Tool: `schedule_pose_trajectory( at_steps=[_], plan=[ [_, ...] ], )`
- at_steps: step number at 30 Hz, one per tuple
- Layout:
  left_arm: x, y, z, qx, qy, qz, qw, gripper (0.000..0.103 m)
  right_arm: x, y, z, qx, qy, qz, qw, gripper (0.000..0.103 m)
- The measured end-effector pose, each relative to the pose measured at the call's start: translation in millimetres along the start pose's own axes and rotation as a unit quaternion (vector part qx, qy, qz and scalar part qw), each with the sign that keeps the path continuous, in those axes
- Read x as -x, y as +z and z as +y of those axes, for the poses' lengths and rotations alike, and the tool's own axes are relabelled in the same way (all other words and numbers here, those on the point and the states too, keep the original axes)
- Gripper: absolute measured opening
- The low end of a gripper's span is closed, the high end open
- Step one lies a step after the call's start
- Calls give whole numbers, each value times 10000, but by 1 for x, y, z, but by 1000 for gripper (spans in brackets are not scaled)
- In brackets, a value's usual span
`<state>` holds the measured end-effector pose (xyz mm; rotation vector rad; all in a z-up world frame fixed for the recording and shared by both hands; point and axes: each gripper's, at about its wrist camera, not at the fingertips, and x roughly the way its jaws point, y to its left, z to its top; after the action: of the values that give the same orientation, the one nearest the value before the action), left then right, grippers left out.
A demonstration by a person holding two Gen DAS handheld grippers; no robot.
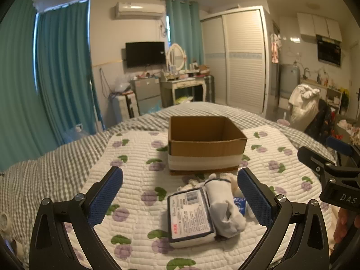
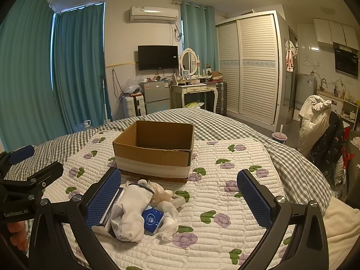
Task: Organize soft objects
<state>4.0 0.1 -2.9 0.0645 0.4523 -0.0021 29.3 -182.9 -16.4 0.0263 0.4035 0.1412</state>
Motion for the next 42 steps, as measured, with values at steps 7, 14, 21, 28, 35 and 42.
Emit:
schedule_pose_trajectory(
  at_steps=[7, 14, 21, 28, 35, 42],
  plan=[
    [-7, 2, 3, 29, 2, 9, 10000, 103, 0, 0, 0, -3, 1, 4, 10000, 103],
    [4, 0, 1, 29, -7, -17, 10000, 103, 0, 0, 0, -4, 0, 2, 10000, 103],
    [4, 1, 3, 14, 8, -33, 10000, 103, -1, 0, 0, -4, 2, 6, 10000, 103],
    [6, 4, 3, -11, 15, -44, 10000, 103, -1, 0, 0, -2, 1, 7, 10000, 103],
    [6, 4, 1, -8, 22, -38, 10000, 103, -1, -1, 1, -3, 3, 12, 10000, 103],
    [5, 4, 1, -6, 24, -37, 10000, 103, -2, 0, 1, -4, 1, 15, 10000, 103]
  ],
)
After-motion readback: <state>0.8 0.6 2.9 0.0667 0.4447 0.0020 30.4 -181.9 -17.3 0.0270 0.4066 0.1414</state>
